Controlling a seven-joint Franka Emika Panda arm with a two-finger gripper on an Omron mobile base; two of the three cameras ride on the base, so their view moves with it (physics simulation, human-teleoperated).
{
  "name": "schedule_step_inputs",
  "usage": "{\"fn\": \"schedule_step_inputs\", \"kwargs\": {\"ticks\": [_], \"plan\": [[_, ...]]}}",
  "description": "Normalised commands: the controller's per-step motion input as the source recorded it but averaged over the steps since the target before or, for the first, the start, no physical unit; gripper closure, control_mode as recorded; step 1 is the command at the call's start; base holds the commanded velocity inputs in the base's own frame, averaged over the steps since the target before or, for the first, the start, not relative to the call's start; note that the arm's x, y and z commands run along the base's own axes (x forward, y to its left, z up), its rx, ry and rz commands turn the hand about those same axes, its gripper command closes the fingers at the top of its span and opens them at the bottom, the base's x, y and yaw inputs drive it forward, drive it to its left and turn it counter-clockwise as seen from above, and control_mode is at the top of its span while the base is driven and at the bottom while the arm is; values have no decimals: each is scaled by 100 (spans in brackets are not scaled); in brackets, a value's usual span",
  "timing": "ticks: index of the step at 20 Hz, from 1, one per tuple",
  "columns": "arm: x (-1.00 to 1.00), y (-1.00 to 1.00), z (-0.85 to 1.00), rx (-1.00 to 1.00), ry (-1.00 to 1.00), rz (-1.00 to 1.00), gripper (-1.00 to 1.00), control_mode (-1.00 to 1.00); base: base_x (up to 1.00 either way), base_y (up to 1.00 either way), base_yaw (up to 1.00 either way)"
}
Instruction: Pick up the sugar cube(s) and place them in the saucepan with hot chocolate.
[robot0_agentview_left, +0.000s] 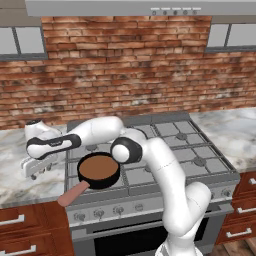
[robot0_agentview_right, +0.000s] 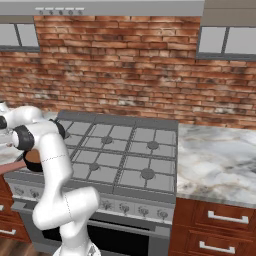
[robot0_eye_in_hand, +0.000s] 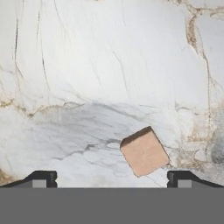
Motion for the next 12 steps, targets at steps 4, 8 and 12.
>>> {"fn": "schedule_step_inputs", "kwargs": {"ticks": [4,8,12], "plan": [[25,0,-10,0,0,0,-100,-100,0,0,0],[30,0,-6,0,0,0,-100,-100,0,0,0],[30,0,-5,0,0,0,-100,-100,0,0,0]]}}
